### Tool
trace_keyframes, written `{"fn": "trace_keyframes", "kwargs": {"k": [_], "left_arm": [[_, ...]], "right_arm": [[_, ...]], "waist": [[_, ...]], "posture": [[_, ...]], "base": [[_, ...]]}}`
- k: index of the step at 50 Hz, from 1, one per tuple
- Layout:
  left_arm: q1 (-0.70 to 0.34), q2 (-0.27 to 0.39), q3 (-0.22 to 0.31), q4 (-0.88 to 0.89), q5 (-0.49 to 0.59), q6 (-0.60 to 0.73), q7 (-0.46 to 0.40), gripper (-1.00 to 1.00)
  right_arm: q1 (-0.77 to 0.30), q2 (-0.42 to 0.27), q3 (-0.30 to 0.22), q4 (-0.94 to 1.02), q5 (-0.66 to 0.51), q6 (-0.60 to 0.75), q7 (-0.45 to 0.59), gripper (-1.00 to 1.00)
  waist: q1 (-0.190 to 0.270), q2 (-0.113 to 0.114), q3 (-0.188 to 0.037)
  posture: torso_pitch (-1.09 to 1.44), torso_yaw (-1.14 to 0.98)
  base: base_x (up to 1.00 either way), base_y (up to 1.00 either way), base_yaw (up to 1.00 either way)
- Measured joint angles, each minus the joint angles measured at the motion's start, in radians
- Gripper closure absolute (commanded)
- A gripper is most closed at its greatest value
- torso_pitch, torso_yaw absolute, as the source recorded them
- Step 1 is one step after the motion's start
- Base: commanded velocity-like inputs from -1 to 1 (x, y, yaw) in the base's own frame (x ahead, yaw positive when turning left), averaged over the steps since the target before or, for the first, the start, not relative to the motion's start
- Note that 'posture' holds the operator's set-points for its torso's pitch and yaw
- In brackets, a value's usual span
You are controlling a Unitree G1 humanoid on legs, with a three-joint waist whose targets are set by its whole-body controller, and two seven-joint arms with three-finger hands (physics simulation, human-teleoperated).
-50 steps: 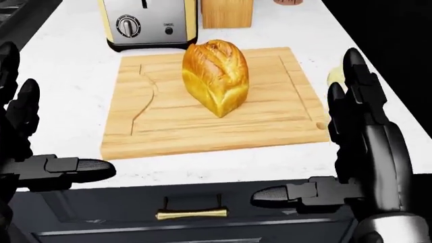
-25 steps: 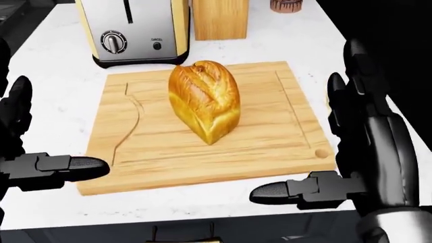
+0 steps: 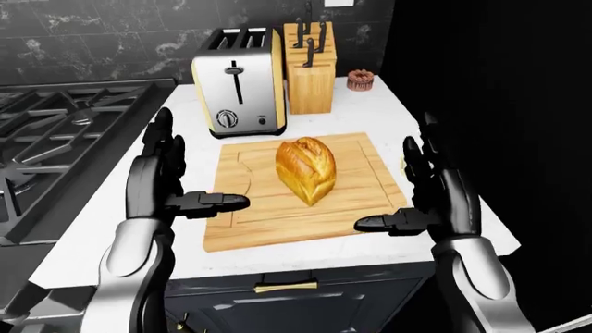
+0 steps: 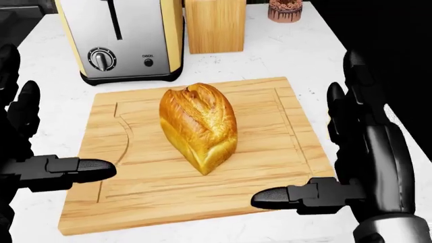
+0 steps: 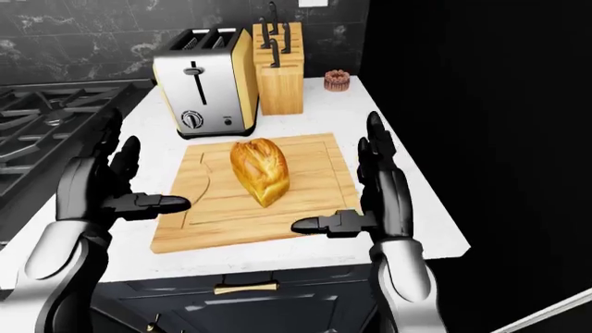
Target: Pick up the wedge of cheese and place it on the slice of bread to prepare a simple cheese on bread dish.
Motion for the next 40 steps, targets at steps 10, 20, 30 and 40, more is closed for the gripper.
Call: {"fn": "trace_keyframes", "kwargs": {"k": [10, 20, 30, 40], "left_arm": [[-0.013, -0.008, -0.012, -0.041, 0.009, -0.009, -0.004, -1.00], [0.046, -0.018, 0.029, -0.104, -0.027, 0.018, -0.010, -1.00], [0.053, -0.007, 0.045, -0.085, -0.051, 0.003, -0.002, -1.00], [0.052, 0.002, 0.053, -0.077, -0.057, -0.006, 0.003, -1.00]], "right_arm": [[-0.024, -0.010, -0.024, -0.055, 0.003, -0.019, -0.009, -1.00], [-0.105, -0.051, -0.041, -0.068, -0.008, 0.094, 0.005, -1.00], [-0.367, -0.261, -0.076, -0.124, -0.077, 0.432, 0.173, -1.00], [-0.633, -0.480, 0.057, 0.050, -0.332, 0.616, 0.574, -1.00]], "waist": [[0.012, -0.096, -0.014], [-0.004, -0.061, -0.024], [-0.007, -0.070, -0.018], [-0.006, -0.072, -0.003]], "posture": [[0.00, 0.00], [0.00, 0.00], [0.00, 0.00], [0.00, 0.00]], "base": [[0.11, 0.00, 0.00], [0.00, 0.00, 0.00], [0.00, 0.00, 0.00], [0.00, 0.00, 0.00]]}}
